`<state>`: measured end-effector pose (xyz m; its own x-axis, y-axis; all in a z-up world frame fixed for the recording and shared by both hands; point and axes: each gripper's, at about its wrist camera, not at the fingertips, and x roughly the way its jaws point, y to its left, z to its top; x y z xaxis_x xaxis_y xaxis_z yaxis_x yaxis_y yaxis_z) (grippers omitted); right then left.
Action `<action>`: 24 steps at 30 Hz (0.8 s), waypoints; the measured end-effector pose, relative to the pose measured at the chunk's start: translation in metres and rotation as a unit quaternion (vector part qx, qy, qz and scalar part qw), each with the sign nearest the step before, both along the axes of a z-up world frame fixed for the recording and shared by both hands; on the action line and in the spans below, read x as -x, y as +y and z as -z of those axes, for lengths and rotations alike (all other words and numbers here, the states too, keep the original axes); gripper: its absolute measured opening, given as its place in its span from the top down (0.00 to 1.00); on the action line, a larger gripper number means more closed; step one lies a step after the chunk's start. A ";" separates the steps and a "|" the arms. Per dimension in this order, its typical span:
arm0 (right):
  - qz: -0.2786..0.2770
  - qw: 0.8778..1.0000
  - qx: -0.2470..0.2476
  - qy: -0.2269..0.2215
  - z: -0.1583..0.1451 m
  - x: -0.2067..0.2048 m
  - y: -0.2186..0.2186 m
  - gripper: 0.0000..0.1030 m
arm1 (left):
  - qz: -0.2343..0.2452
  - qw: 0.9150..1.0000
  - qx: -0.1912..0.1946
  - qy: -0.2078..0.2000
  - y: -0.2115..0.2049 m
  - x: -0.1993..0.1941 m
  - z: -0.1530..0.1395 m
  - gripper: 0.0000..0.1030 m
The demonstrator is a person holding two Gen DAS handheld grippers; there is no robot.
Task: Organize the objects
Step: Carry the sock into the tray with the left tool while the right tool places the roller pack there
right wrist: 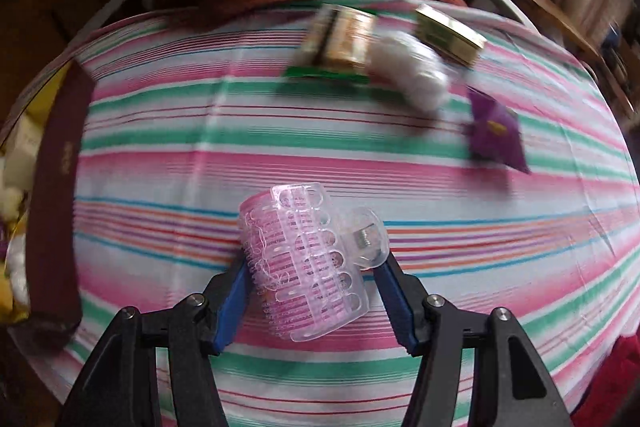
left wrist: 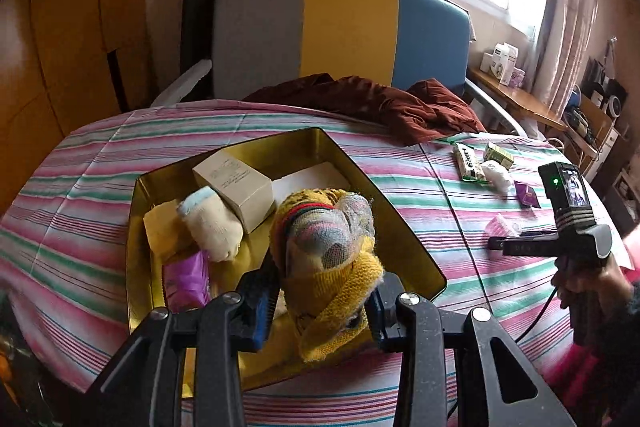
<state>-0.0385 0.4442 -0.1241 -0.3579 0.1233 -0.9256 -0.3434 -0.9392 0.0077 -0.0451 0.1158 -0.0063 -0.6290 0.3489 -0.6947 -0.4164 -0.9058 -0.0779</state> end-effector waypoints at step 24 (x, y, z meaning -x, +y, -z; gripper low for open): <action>-0.110 0.988 0.025 0.103 -0.037 0.010 -0.053 0.41 | -0.020 0.999 0.002 -0.036 -0.011 0.007 0.021 0.63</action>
<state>-0.0486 0.3909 -0.0868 -0.5529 -0.0222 -0.8329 -0.1170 -0.9877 0.1040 -0.0519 0.1047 -0.0274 -0.5903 0.3212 -0.7405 -0.3724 -0.9223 -0.1032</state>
